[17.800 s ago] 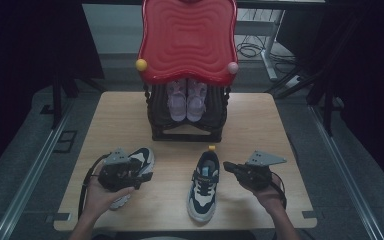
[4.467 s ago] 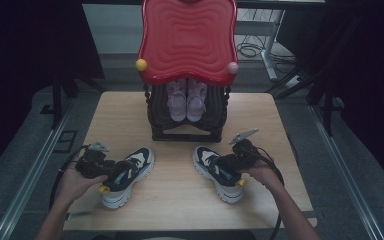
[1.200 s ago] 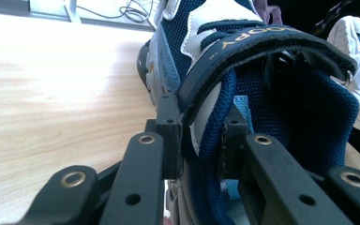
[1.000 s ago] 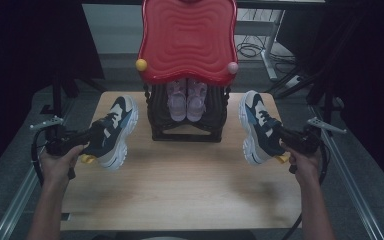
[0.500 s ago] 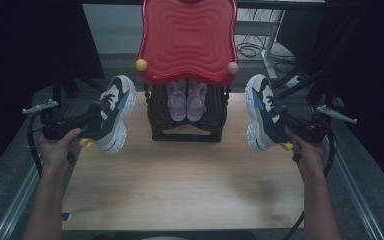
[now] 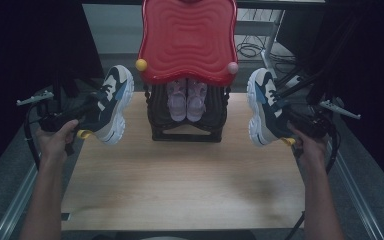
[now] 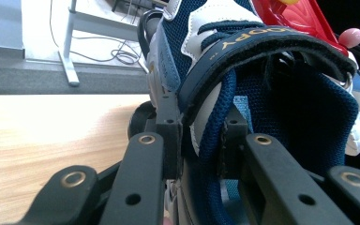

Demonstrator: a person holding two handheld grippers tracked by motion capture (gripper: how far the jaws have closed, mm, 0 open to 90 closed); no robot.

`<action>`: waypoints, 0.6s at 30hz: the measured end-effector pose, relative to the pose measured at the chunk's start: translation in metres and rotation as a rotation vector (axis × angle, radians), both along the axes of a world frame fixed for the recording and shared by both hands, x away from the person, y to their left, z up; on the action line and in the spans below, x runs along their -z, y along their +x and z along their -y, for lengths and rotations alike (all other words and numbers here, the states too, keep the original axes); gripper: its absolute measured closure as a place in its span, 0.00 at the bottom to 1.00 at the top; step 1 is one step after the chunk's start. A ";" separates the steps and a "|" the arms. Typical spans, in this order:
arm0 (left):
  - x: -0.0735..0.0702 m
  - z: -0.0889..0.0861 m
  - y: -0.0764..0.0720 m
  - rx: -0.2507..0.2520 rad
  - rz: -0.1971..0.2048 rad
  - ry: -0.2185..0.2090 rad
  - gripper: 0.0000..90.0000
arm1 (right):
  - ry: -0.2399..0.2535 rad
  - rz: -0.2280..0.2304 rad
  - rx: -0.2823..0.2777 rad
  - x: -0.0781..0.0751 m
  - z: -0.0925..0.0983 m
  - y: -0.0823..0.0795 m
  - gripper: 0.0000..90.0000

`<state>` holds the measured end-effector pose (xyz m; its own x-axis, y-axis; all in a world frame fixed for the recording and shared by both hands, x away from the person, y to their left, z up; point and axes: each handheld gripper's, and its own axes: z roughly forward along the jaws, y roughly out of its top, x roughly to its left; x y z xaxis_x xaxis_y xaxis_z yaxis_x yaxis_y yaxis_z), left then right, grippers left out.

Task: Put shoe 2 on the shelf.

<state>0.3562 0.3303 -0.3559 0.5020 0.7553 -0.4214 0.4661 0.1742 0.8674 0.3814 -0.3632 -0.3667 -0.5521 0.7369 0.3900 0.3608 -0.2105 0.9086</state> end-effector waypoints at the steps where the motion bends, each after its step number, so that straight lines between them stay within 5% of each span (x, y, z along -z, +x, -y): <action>1: -0.001 0.000 0.001 -0.002 0.000 -0.001 0.84 | 0.000 0.003 -0.001 -0.001 0.000 0.000 0.85; 18: -0.028 0.002 0.010 -0.023 0.039 0.021 0.84 | -0.009 0.040 0.010 -0.024 -0.009 0.005 0.85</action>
